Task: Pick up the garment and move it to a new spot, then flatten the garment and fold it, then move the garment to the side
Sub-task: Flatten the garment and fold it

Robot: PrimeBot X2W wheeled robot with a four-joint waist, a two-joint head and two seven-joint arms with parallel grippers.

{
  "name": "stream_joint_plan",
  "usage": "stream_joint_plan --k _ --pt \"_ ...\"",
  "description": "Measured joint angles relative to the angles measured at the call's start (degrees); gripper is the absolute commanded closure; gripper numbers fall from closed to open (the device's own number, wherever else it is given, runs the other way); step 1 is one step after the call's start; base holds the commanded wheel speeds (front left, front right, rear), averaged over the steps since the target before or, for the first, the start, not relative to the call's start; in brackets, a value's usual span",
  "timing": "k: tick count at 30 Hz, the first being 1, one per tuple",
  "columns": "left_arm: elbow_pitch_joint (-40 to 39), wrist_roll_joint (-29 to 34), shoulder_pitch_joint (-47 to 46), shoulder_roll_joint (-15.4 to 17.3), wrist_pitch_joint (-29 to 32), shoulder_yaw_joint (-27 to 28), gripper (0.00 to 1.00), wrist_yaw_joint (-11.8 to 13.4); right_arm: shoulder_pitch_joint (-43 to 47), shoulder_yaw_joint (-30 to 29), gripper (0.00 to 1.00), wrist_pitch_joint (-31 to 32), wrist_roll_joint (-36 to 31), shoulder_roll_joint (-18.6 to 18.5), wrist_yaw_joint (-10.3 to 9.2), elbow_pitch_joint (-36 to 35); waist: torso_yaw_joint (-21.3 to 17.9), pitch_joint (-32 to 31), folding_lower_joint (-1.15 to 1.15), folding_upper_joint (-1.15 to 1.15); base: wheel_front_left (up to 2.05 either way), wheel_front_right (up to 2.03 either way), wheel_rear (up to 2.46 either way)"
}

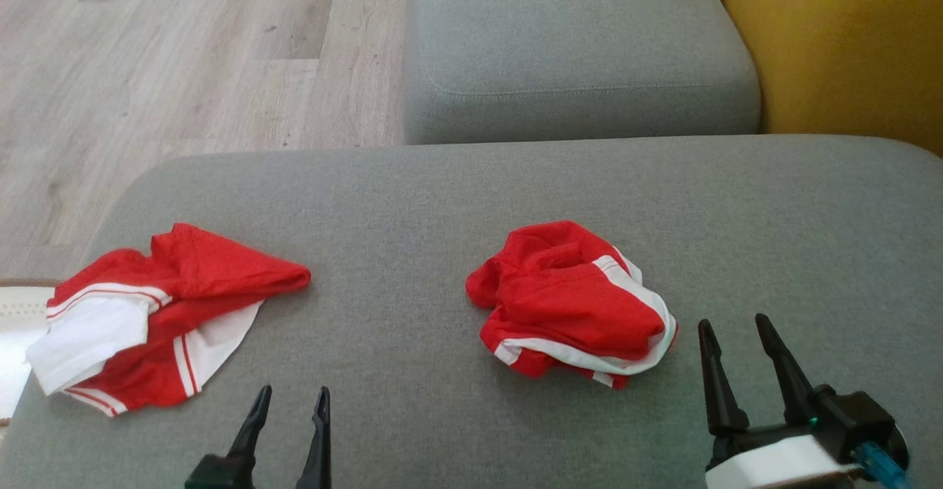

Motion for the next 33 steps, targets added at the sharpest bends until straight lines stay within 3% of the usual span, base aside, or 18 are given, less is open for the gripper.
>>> stream_joint_plan --k 28,33 --pt "0.92 0.75 -0.02 -0.02 0.00 0.02 0.00 -0.33 1.25 -0.36 0.00 0.00 1.18 0.01 0.00 -0.05 -0.06 0.30 0.00 0.00 0.00 0.00 0.00" --pt "2.09 -5.71 -0.87 -0.03 0.00 -2.02 0.00 -1.90 1.15 -0.70 0.00 0.00 1.16 0.01 0.00 -0.29 0.10 1.35 0.00 0.00 0.00 0.00 0.00"
